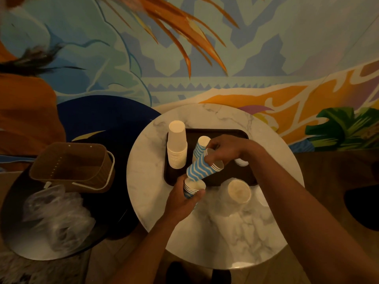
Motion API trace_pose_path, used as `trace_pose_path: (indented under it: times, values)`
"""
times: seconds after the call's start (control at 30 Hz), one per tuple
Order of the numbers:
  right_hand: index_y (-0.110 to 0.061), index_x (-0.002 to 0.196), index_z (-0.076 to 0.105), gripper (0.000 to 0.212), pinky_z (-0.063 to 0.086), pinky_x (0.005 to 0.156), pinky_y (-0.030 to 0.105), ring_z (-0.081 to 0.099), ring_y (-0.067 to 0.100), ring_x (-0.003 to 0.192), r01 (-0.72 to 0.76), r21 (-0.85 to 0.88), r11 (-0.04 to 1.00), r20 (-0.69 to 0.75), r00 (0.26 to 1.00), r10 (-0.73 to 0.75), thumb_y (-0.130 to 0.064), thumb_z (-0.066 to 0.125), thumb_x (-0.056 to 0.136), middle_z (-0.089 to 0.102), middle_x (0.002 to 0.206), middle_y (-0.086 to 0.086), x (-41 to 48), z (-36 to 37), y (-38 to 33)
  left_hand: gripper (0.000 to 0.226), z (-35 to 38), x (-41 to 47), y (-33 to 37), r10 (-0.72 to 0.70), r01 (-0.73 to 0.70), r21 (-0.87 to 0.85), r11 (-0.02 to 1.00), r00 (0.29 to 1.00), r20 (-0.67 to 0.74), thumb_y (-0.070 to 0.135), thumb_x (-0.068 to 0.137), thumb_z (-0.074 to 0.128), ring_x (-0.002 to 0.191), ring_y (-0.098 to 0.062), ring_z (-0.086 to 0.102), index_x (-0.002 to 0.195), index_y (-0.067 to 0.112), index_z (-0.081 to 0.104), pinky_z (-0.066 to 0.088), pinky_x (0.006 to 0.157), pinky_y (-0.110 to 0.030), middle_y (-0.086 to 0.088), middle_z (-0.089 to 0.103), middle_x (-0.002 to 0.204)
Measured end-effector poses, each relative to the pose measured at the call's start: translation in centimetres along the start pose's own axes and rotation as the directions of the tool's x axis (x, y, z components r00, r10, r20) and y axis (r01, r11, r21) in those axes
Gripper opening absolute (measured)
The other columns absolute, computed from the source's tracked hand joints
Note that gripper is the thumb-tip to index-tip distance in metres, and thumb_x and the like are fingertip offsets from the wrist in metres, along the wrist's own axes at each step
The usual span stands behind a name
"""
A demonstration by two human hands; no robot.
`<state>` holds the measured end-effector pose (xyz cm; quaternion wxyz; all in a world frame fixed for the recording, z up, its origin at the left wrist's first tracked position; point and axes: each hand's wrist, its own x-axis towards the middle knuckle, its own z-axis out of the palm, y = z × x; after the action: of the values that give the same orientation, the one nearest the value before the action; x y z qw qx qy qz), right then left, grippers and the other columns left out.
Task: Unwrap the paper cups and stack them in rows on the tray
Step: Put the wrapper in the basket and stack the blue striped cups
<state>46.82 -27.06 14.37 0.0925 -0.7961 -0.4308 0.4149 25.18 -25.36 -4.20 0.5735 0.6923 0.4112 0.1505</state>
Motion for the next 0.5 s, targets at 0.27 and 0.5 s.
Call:
trace_pose_path:
  times: [0.27,0.5]
  values:
    - [-0.003,0.116,0.062,0.037,0.060,0.072,0.032,0.074,0.022,0.084,0.119,0.570,0.813,-0.164,0.986,-0.030,-0.008,0.074,0.081,0.073,0.101,0.014,0.7,-1.7,1.0,0.102,0.4,0.0,-0.7,-0.012,0.012,0.078,0.997,1.000,0.001,0.042,0.065,0.093,0.122,-0.004,0.051,0.151,0.033,0.039,0.049,0.104,-0.030,0.013,0.053,0.137]
    - [0.002,0.126,0.061,0.051,0.060,0.091,0.038,0.072,0.029,0.106,0.192,0.877,0.440,-0.213,0.977,-0.001,0.007,0.068,0.076,0.072,0.118,0.020,2.8,-0.3,3.3,0.101,1.0,0.1,-1.1,-0.027,0.025,0.103,0.994,1.000,0.014,0.039,0.065,0.095,0.124,-0.004,0.046,0.149,0.036,0.037,0.049,0.103,-0.028,0.020,0.048,0.134]
